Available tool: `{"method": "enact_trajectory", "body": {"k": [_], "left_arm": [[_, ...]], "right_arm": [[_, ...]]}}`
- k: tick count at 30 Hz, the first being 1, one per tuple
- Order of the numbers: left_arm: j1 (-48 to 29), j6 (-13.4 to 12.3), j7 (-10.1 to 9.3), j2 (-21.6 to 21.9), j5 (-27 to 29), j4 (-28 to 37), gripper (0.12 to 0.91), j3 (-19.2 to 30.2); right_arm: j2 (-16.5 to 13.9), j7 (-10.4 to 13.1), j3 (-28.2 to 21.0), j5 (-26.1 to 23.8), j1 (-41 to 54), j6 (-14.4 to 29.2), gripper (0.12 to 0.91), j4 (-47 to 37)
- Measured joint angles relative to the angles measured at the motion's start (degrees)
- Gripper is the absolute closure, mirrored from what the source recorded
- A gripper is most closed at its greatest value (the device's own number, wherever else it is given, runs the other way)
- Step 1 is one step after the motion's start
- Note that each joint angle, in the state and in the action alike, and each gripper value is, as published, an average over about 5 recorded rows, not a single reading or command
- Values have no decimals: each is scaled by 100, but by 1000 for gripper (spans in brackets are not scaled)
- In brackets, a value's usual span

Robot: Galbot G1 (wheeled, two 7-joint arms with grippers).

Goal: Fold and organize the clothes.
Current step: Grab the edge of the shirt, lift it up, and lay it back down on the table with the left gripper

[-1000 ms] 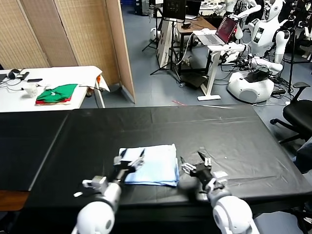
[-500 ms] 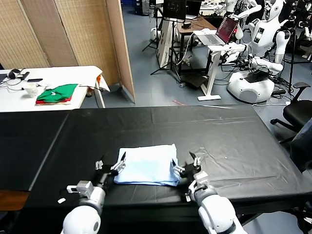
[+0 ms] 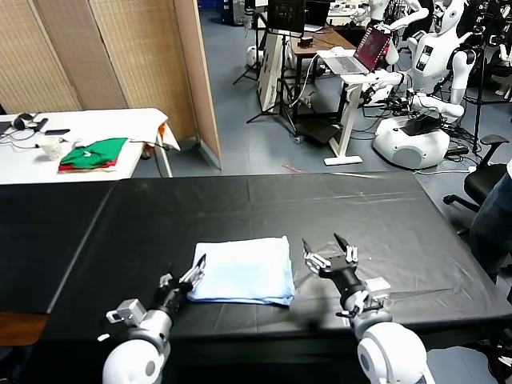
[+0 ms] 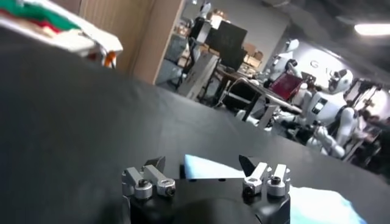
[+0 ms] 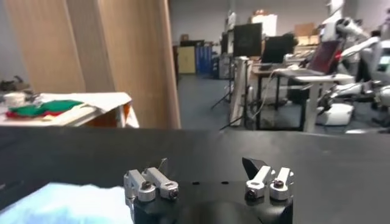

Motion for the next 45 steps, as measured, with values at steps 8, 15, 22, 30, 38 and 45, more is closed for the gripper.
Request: {"method": "enact_trajectory", "body": {"k": [8,15,22,30,38,45], "left_arm": [[-7,151,-19,-69,-360,96,166,6],[-35,331,-129,-106,-921,118,552,-30],[-20,361,-215,-44,-876,-16,853,-63],[74,365,-205,480,643,-315,850,-268],[315,292,-225,1682,1601,-470,850,-917],[686,247,-234,2837,1808,-564,850,-1900]], "right_arm": [[22,4,67,2,-36,18,118,81],[73,3,57,-20,-51,49,118,65],[106,-2,36,-77,-48,60,118,18],[78,-1,95,-110,-49,64,118,-62],[133,5,-17,-203,-4,64,118,-204],[161,2,-105,-215,41,63,118,-314]]}}
